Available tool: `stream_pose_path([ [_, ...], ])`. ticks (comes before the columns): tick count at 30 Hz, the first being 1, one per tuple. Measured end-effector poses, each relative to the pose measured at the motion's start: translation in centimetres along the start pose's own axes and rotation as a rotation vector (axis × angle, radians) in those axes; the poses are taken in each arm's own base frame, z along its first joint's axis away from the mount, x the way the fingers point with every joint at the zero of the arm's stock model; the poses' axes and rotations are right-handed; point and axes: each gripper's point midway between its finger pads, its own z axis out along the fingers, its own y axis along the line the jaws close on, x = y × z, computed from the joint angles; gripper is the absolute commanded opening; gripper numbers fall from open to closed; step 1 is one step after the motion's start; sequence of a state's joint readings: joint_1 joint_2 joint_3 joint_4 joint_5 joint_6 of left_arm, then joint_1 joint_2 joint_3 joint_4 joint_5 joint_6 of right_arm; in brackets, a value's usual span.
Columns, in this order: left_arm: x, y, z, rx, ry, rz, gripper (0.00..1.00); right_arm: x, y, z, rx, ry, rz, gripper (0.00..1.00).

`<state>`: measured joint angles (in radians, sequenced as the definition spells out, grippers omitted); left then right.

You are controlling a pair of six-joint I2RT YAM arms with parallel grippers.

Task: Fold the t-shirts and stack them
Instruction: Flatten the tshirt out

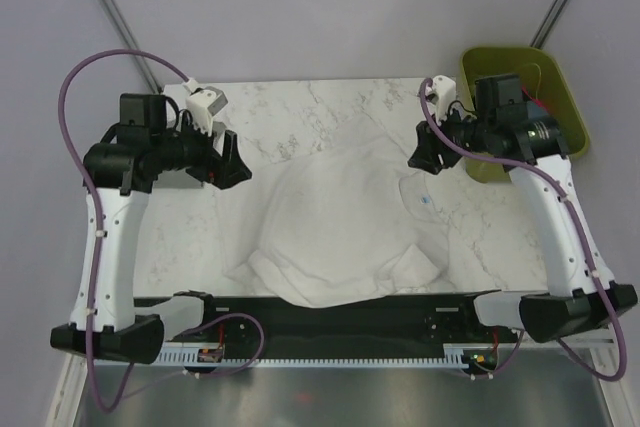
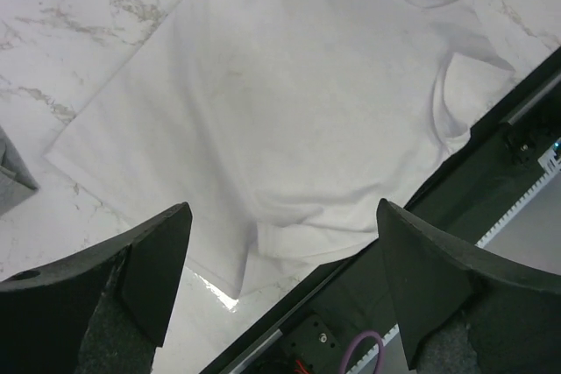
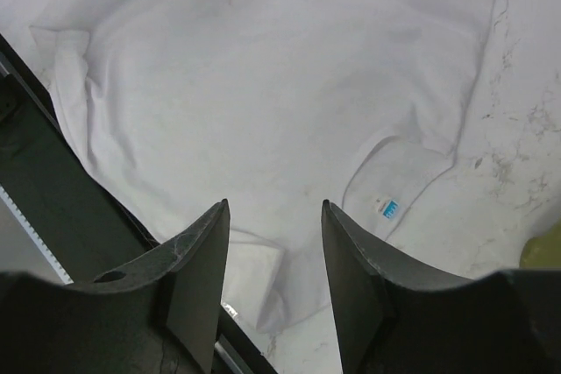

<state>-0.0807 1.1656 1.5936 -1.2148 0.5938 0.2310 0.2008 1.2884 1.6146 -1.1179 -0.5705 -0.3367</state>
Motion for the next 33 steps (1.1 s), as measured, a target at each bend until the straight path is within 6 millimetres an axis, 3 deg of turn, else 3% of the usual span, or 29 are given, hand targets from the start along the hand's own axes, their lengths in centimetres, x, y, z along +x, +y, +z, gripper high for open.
stream_pose_path([
  [4, 0.5, 4.6, 3.7, -0.079, 0.116, -0.109, 0.84, 1.2, -3.1, 5.2, -0.031, 0.085, 0.061, 0.53],
  [8, 3.8, 10.0, 9.1, -0.125, 0.284, -0.257, 0.80, 3.9, -6.9, 11.5, -0.068, 0.194, 0.182, 0.52],
  [11, 5.9, 11.9, 11.1, -0.142, 0.378, -0.325, 0.79, 4.5, -9.6, 14.9, -0.072, 0.230, 0.242, 0.52],
  [15, 6.6, 13.6, 12.6, -0.156, 0.421, -0.359, 0.75, 1.7, -13.7, 18.4, -0.038, 0.180, 0.241, 0.52],
  [16, 6.8, 13.8, 12.9, -0.155, 0.431, -0.367, 0.70, 0.8, -14.8, 19.3, -0.024, 0.156, 0.234, 0.52],
  [20, 8.2, 14.6, 14.2, -0.138, 0.480, -0.405, 0.65, -0.5, -17.6, 22.2, 0.000, 0.112, 0.235, 0.52],
  [25, 10.4, 15.4, 16.6, -0.094, 0.568, -0.467, 0.61, 1.7, -19.0, 25.9, -0.011, 0.142, 0.289, 0.53],
  [29, 11.5, 16.0, 18.3, -0.067, 0.615, -0.502, 0.63, 4.4, -18.6, 28.1, -0.047, 0.197, 0.354, 0.54],
  [33, 12.4, 16.3, 19.3, -0.050, 0.649, -0.527, 0.64, 5.9, -17.9, 29.4, -0.081, 0.225, 0.405, 0.54],
])
